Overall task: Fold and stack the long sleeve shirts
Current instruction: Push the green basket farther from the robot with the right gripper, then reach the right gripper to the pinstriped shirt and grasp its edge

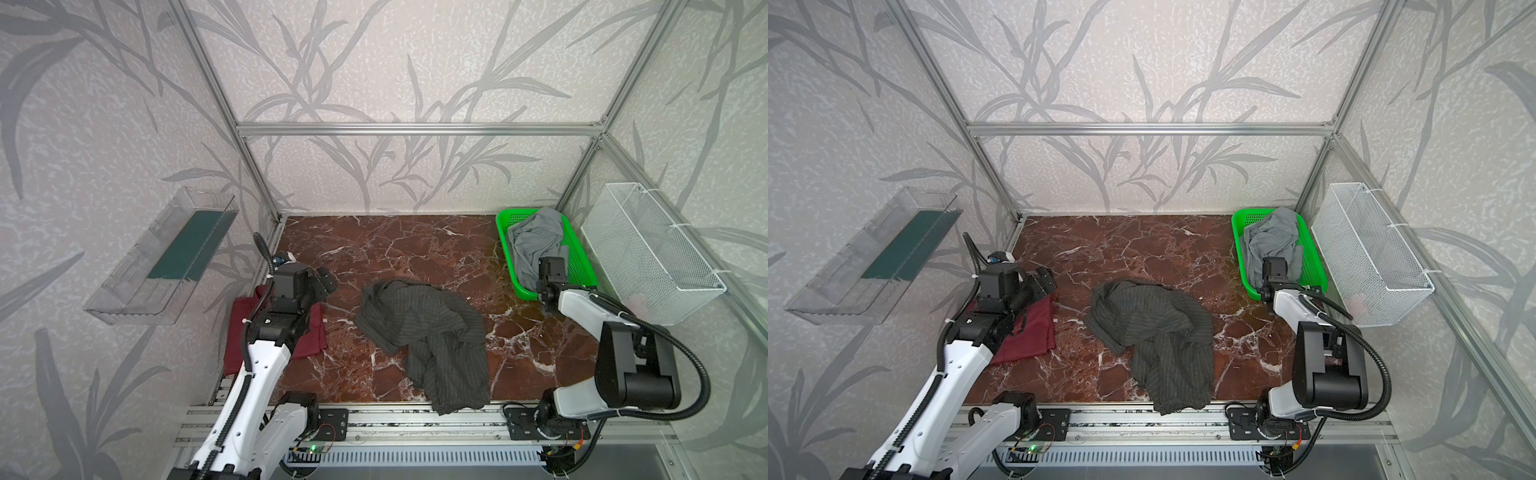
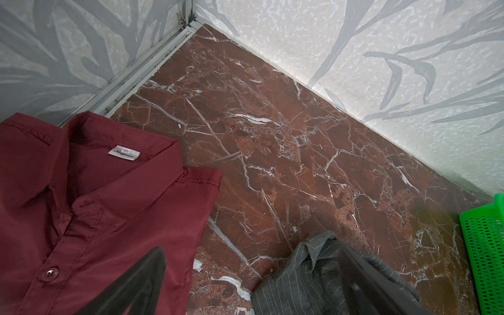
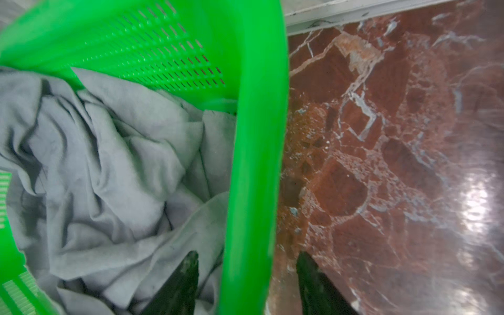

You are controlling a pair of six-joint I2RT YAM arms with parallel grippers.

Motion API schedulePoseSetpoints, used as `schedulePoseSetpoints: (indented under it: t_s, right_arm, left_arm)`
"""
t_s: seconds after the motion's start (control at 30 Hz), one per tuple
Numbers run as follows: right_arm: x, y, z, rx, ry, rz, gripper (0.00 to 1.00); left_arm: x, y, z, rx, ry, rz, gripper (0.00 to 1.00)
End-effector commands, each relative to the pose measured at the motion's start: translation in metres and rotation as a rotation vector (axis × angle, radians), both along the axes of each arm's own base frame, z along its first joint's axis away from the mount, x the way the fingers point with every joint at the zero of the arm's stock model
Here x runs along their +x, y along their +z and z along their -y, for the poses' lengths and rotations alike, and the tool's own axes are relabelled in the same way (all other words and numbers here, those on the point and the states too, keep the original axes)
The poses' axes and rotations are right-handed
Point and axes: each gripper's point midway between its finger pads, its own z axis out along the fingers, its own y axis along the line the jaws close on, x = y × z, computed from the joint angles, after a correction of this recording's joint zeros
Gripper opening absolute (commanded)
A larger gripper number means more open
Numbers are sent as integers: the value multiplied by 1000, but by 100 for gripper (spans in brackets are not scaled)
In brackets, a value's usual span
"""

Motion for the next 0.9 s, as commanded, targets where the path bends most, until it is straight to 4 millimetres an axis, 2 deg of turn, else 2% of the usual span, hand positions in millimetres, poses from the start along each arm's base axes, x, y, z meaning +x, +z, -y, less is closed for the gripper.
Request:
schedulePoseSetpoints:
  t_s: [0.0, 0.07, 0.13, 0.3, 0.4, 0.47, 0.5, 0.57, 0.63, 0.67, 0.73, 0.8, 0.87]
  right_arm:
    - [-14, 2, -25, 50, 103, 39, 73]
    - [-23, 8, -34, 31, 149, 64, 78]
    - [-28, 24, -38, -40, 198, 85, 82]
    - [-41, 59, -42, -141, 297, 79, 84]
    - [-40, 79, -62, -176, 415, 90, 84]
    - [-32, 99, -88, -222, 553, 117, 84]
    - [-26, 109, -104, -245, 639, 137, 84]
    - [-17, 131, -149, -277, 845, 174, 83]
    - [-15, 147, -201, -303, 1061, 197, 81]
    - [-18, 157, -237, -333, 1216, 206, 81]
    - [-32, 166, -287, -375, 1431, 207, 80]
    - [-54, 166, -339, -404, 1653, 214, 80]
    - [-77, 163, -379, -439, 1810, 203, 78]
  left_arm:
    - [0, 16, -2, -11, 13, 34, 99]
    - [-1, 17, -2, -11, 15, 40, 99]
    - [-1, 17, -2, -13, 13, 39, 99]
    - [-3, 20, -4, -9, 22, 45, 99]
    - [-6, 23, -8, 3, 45, 54, 99]
    - [-10, 26, -15, 19, 79, 57, 99]
    - [-11, 26, -18, 24, 95, 58, 99]
    - [-15, 27, -23, 36, 125, 57, 99]
    - [-20, 28, -29, 47, 159, 56, 99]
    - [-22, 28, -34, 55, 182, 52, 99]
    - [-27, 30, -42, 71, 231, 45, 99]
    - [-34, 31, -51, 86, 284, 37, 99]
    - [-39, 34, -56, 93, 318, 45, 99]
